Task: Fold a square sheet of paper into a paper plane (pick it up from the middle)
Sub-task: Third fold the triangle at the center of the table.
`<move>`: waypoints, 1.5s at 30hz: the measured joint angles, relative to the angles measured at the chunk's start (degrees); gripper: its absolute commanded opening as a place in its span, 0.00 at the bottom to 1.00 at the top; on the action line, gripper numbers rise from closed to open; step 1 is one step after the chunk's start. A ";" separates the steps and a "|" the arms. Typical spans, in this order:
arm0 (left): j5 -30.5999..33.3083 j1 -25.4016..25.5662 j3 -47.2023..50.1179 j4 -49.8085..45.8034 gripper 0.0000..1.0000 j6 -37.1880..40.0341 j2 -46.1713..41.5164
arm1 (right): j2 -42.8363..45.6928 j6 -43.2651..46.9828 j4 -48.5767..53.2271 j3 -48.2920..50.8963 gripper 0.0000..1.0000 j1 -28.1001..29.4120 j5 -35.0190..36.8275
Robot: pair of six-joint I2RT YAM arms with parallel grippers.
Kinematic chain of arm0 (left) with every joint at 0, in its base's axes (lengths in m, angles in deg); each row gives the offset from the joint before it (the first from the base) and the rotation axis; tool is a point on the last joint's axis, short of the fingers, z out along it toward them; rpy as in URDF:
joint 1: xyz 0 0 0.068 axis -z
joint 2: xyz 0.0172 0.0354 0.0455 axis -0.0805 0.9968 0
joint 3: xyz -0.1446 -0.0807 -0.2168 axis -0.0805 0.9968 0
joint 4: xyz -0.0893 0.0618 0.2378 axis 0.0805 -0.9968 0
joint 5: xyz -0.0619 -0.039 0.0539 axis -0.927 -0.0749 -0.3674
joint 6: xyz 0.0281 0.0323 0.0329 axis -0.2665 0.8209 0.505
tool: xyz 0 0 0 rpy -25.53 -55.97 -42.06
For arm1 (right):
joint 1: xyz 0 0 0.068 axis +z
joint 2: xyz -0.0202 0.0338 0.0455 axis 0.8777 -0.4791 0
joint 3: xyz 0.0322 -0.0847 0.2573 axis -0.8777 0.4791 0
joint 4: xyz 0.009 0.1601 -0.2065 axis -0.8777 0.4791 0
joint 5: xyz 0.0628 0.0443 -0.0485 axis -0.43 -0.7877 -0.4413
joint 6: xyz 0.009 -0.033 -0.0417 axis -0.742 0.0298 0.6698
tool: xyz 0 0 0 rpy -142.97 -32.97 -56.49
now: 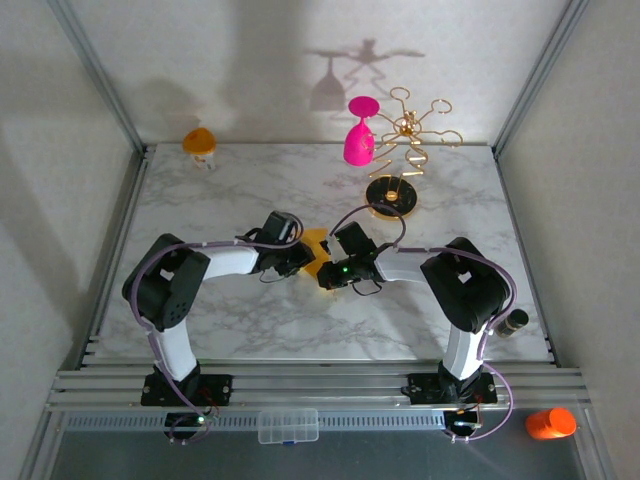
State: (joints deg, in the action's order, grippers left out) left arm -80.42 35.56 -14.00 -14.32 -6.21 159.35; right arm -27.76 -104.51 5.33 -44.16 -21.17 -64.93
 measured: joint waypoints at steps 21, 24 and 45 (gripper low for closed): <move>0.63 3.80 3.74 1.66 0.09 4.07 -3.45 | -0.37 -1.07 0.04 -0.17 0.05 -0.46 -0.94; 0.68 3.80 3.72 1.88 0.09 4.94 -2.23 | -0.61 -1.22 0.00 -0.17 0.05 -1.03 -1.99; 0.09 1.25 0.13 -1.66 0.10 11.58 1.57 | -0.92 -0.74 -1.16 0.17 0.05 -1.33 -2.34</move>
State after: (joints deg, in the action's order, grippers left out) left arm -80.33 36.80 -13.87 -15.98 5.38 160.93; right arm -28.68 -105.26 4.17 -43.98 -22.50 -67.26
